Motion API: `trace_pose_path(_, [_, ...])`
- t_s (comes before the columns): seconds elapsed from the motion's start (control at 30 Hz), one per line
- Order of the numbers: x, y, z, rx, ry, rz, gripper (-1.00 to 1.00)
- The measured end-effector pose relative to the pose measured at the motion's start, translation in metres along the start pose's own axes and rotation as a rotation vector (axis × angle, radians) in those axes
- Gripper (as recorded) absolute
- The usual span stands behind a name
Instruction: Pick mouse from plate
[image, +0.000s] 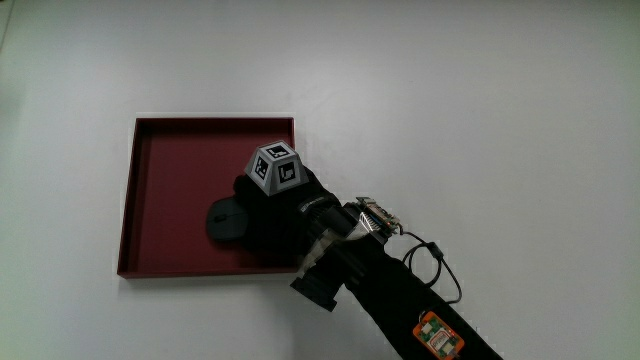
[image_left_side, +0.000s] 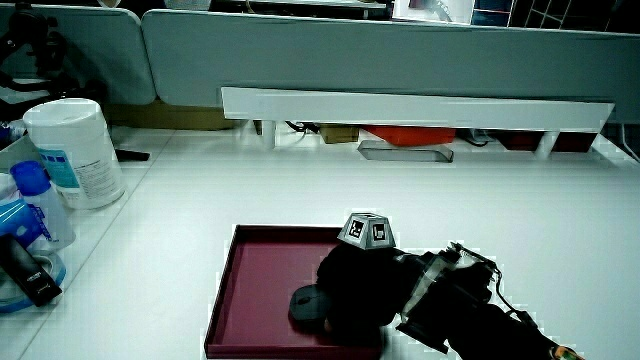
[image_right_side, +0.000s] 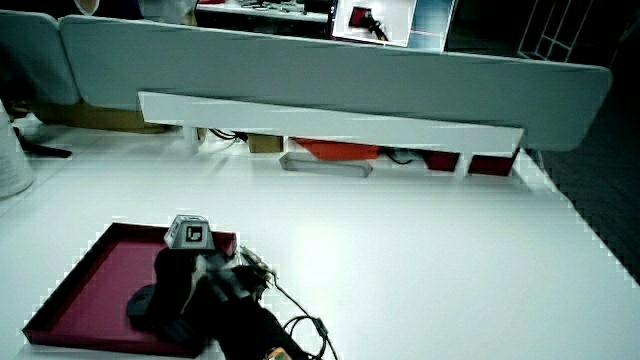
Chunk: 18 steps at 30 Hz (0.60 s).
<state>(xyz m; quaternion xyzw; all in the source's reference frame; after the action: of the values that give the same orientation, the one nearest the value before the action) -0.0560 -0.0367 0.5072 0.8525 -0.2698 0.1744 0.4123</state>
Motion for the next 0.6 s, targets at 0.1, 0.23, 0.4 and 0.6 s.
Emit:
trace_pose_path(0.1, [0.0, 0.0, -0.001, 0.003, -0.001, 0.011, 1.0])
trace_pose_path(0.23, [-0.002, -0.004, 0.005, 0.019, -0.002, 0.029, 1.0])
trace_pose_path(0.4, [-0.006, -0.016, 0.018, 0.048, -0.005, 0.047, 1.0])
trace_pose_path(0.6, [-0.006, -0.032, 0.036, 0.074, 0.004, 0.071, 1.0])
